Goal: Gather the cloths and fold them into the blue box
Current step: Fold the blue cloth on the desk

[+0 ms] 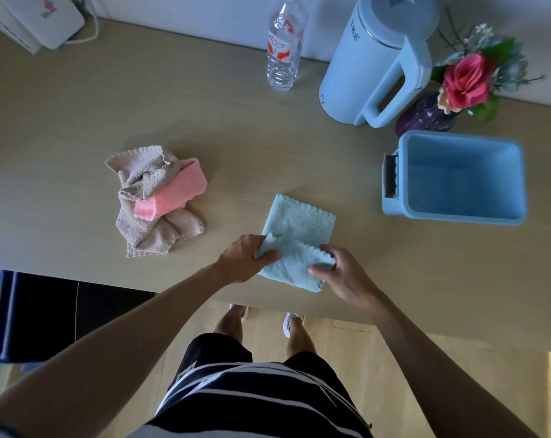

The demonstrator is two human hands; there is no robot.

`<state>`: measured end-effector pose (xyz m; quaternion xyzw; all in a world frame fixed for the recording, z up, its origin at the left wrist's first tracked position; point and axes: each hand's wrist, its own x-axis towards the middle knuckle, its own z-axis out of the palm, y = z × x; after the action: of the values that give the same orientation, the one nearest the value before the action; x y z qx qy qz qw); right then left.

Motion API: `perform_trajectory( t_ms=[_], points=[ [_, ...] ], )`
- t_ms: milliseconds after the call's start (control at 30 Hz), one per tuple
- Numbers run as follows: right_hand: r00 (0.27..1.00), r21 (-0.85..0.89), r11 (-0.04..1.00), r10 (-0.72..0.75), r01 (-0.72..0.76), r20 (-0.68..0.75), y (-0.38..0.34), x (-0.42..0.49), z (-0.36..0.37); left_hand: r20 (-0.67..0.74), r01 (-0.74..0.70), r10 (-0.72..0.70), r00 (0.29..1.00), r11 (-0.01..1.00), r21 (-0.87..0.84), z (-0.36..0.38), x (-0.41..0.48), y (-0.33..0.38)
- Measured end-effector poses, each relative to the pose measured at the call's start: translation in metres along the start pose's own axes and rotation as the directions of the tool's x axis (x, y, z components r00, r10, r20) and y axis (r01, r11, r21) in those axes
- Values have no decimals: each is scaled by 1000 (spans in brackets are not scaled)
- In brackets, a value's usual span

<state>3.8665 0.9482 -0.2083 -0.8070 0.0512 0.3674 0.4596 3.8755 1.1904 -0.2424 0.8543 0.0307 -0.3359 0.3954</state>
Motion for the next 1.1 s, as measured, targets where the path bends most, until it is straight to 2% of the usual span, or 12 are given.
perform_trajectory(
  t_ms=[67, 233, 333, 467, 567, 833, 1000, 1100],
  points=[
    [999, 140, 990, -5, 12, -53, -1, 6, -3, -1, 2, -2, 1000, 1000, -30, -2, 3, -2],
    [977, 222, 975, 57, -10, -205, 6, 29, -2, -9, -49, 49, 999, 998, -50, 1, 11, -5],
    [960, 190, 979, 123, -75, -252, 6, 41, 1, -64, -18, 13, 998, 997, -77, 4, 19, -5],
    [945, 76, 997, 46, -23, -325, 1, 54, 6, -129, 64, -78, 989, 992, -109, 6, 26, 1],
    [924, 38, 998, 53, -42, -379, -1, 62, 7, -167, 88, -111, 980, 986, -144, 8, 28, 3],
    [905, -46, 995, 60, -88, -421, -13, 71, 5, -233, 148, -163, 959, 986, -81, 15, 34, 3],
    [889, -28, 995, 73, -96, -452, -13, 77, 8, -281, 120, -141, 949, 989, -90, 13, 37, 4],
    [879, 17, 991, 124, -131, -461, -15, 77, 7, -379, 34, -60, 923, 997, -76, 13, 34, 6]
  ],
)
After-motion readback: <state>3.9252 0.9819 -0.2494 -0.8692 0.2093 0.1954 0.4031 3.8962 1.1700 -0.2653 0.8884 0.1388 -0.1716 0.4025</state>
